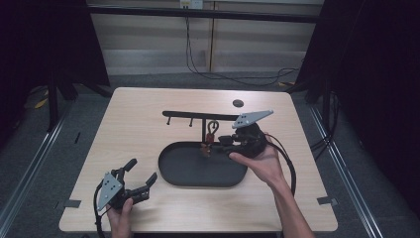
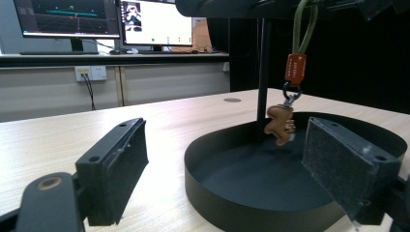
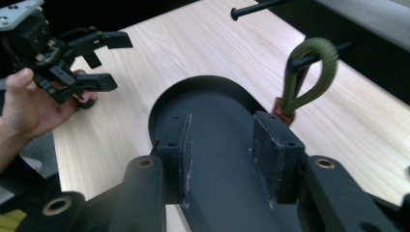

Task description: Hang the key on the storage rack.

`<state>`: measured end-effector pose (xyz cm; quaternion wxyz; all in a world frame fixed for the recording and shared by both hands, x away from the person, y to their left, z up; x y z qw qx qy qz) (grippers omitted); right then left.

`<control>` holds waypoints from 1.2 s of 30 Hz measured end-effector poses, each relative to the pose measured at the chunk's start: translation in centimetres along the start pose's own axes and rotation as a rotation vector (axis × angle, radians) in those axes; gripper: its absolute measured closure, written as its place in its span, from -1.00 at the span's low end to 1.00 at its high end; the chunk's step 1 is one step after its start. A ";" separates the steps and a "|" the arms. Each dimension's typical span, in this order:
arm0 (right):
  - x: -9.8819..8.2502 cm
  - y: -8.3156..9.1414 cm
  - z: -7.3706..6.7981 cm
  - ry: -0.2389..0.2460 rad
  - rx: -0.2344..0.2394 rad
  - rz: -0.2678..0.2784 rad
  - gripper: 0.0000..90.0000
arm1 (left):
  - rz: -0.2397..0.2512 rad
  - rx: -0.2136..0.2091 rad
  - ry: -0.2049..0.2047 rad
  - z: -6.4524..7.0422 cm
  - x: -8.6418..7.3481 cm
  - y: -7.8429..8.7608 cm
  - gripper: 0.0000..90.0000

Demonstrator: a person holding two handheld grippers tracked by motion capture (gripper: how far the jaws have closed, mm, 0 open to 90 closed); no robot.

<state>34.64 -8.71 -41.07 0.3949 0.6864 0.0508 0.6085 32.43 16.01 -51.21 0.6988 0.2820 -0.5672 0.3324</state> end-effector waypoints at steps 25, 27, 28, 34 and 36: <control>-9.8 -0.6 -1.0 -0.107 -0.198 0.294 -0.10 | 0.001 0.000 0.001 0.0 0.0 0.0 -0.65; -10.7 -1.0 -1.1 -0.117 -0.228 0.315 -0.10 | 0.001 0.000 0.001 0.0 0.0 0.0 -0.65; -11.1 -1.1 -1.2 -0.128 -0.241 0.341 -0.10 | 0.001 0.000 0.000 0.0 0.0 0.0 -0.65; -12.6 -1.7 -1.3 -0.148 -0.306 0.438 -0.07 | 0.001 0.000 0.001 0.0 0.0 0.0 -0.65; -12.6 -1.4 -1.2 -0.152 -0.330 0.471 -0.07 | 0.001 0.000 0.001 0.0 0.0 0.0 -0.65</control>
Point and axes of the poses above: each handheld gripper's, and its own axes: y roughly backward along the jaws, x roughly out of its top, z roughly to its right, the point moved 10 cm from there along -y, roughly forward along the jaws, and after that the axes turned 11 degrees about y, right-handed, at the moved point
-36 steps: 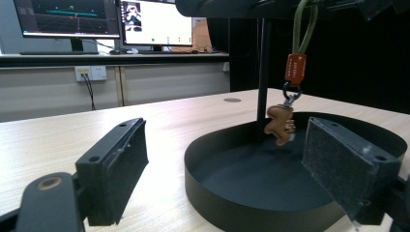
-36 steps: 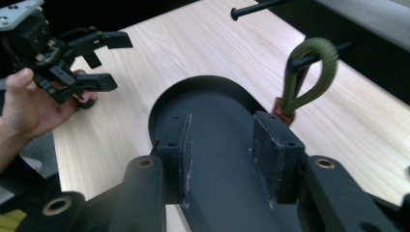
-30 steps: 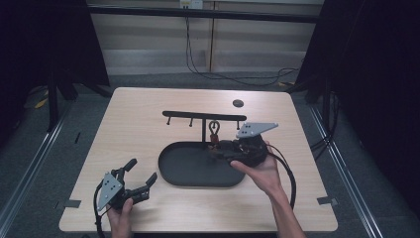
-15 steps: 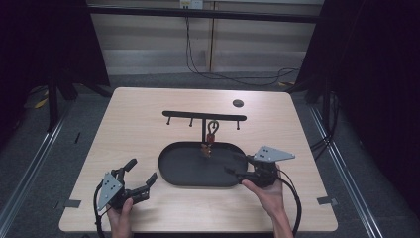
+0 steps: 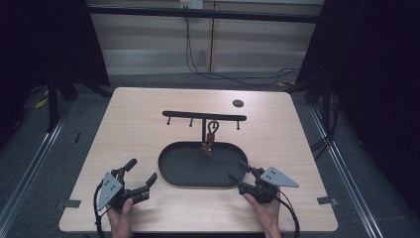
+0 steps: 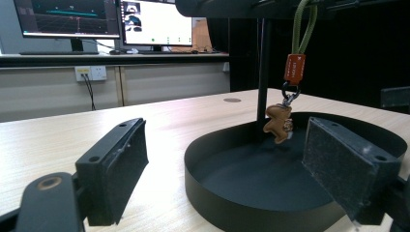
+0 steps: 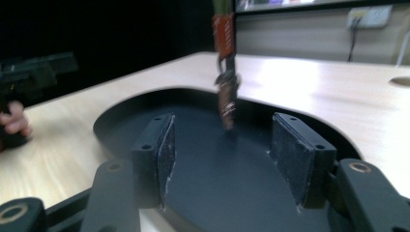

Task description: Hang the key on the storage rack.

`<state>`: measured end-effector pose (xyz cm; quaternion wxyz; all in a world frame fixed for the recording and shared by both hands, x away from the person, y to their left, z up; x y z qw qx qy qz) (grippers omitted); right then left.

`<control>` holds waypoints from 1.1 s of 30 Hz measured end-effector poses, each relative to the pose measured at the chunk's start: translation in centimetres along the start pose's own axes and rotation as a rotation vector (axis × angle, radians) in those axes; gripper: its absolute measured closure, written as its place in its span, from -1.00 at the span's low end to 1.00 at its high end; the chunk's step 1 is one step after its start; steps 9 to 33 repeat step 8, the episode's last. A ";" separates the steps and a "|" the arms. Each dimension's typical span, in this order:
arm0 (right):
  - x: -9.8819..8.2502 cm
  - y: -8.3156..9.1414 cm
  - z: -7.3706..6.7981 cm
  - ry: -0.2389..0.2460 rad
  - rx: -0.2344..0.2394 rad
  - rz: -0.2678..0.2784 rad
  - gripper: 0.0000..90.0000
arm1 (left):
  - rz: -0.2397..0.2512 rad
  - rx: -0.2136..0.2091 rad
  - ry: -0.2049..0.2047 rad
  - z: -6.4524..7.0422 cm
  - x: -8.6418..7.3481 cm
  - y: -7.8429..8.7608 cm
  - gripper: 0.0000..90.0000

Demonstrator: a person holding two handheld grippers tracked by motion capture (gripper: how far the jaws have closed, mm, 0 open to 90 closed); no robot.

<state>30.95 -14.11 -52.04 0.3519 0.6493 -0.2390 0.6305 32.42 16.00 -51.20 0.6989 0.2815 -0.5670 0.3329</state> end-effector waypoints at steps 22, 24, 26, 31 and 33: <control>-0.5 -0.5 0.0 0.030 -0.054 -0.042 -0.16 | 0.000 -0.003 0.001 0.0 0.0 0.0 -0.65; -0.5 -0.5 0.0 0.030 -0.054 -0.042 -0.16 | 0.000 -0.003 0.001 0.0 0.0 0.0 -0.65; -0.5 -0.5 0.0 0.030 -0.054 -0.042 -0.16 | 0.000 -0.003 0.001 0.0 0.0 0.0 -0.65; -0.5 -0.5 0.0 0.030 -0.054 -0.042 -0.16 | 0.000 -0.003 0.001 0.0 0.0 0.0 -0.65; -0.5 -0.5 0.0 0.030 -0.054 -0.042 -0.16 | 0.000 -0.003 0.001 0.0 0.0 0.0 -0.65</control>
Point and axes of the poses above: each handheld gripper's, and its own axes: y roughly backward along the jaws, x roughly out of its top, z roughly to its right, the point moved 10 cm from there along -y, roughly forward along the jaws, and after that the axes turned 11 degrees about y, right-handed, at the moved point
